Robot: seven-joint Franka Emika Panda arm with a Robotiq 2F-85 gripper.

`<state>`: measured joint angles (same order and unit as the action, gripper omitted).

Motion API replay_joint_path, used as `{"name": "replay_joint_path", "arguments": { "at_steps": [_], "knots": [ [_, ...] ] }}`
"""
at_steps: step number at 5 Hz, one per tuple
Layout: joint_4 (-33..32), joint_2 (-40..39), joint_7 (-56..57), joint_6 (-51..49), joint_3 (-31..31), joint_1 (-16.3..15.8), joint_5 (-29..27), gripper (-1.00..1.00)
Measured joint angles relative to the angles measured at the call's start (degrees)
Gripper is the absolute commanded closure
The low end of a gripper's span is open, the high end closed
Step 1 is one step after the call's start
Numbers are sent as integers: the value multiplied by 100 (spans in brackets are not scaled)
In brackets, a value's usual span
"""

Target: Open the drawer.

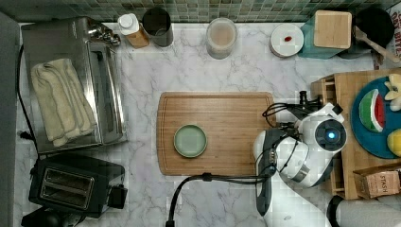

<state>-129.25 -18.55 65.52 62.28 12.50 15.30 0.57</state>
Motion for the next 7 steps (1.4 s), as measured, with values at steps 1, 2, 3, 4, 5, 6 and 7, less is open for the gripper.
{"name": "replay_joint_path", "arguments": {
  "at_steps": [1, 2, 3, 4, 5, 6, 7],
  "knots": [
    [-257, 207, -1063, -34, -21, -386, -5, -100],
    [-615, 413, -1256, 101, -232, -683, 4, -100],
    [-951, 665, -1239, 84, -601, -742, -2, -100],
    [-1164, 918, -890, -140, -939, -736, 7, -100],
    [-1175, 961, -604, -246, -974, -675, -40, -100],
    [-1175, 999, -604, -330, -1050, -585, -50, -100],
    [-1164, 1004, -571, -330, -1106, -542, -51, -100]
  ]
}}
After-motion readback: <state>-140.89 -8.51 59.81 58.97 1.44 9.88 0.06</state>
